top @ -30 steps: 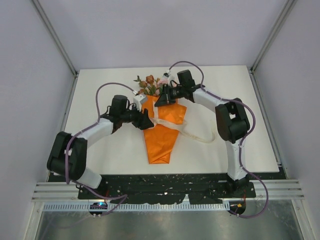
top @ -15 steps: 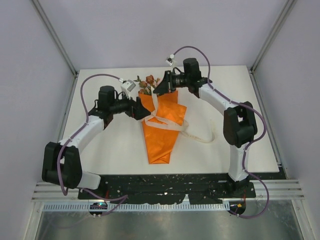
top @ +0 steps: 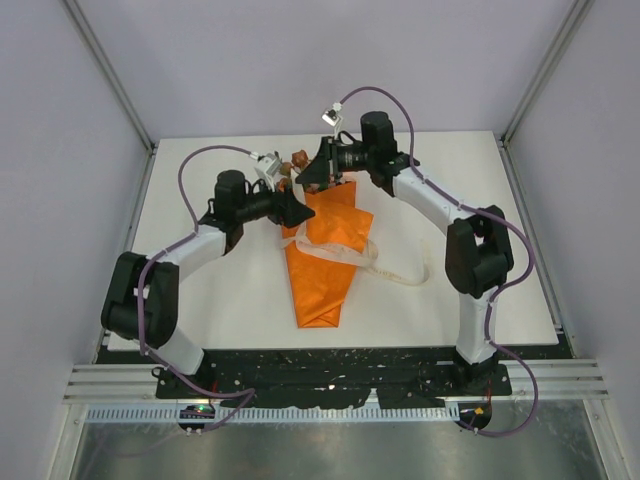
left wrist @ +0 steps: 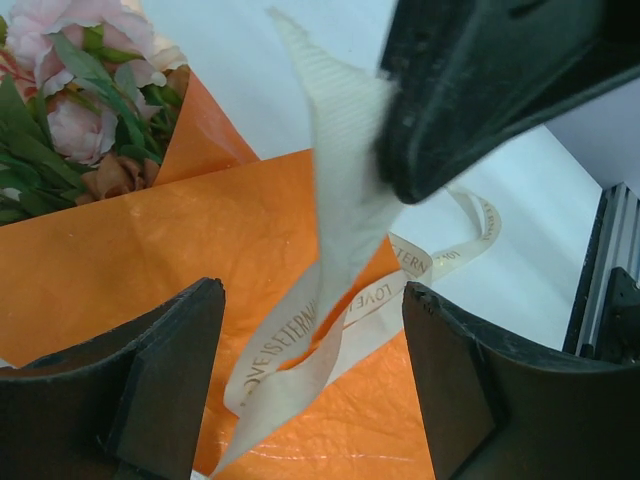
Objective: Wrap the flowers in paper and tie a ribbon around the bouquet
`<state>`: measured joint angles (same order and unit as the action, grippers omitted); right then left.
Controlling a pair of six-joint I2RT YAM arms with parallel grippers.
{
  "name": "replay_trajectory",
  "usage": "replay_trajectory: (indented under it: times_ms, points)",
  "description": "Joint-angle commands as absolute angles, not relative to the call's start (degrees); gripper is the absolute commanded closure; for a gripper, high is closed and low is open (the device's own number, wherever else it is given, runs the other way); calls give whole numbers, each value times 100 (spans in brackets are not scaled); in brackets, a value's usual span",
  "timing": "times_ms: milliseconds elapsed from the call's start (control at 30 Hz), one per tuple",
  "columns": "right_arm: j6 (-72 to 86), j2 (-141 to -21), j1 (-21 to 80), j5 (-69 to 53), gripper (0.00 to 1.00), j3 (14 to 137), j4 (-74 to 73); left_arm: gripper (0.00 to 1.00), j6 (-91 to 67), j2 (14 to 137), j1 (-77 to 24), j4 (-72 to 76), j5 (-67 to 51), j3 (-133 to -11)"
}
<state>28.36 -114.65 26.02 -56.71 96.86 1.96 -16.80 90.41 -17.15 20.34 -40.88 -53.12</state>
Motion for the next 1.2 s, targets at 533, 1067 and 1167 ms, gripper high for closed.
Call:
replay_trajectory:
  times_ms: [533, 1067, 1167]
  points:
    - [-267, -10143, 2050, -4580, 13, 9686, -2019, 100, -2259, 9044, -1802, 1648, -3613, -5756]
    - [-6248, -8202, 922, -2456, 5, 6403, -5215, 100, -2250, 9325, -1819, 360, -3409, -6390]
    - [-6705, -8174, 1283, -1899, 0, 5715, -5098, 100, -2259, 9343, -1811, 387, -3594, -6407]
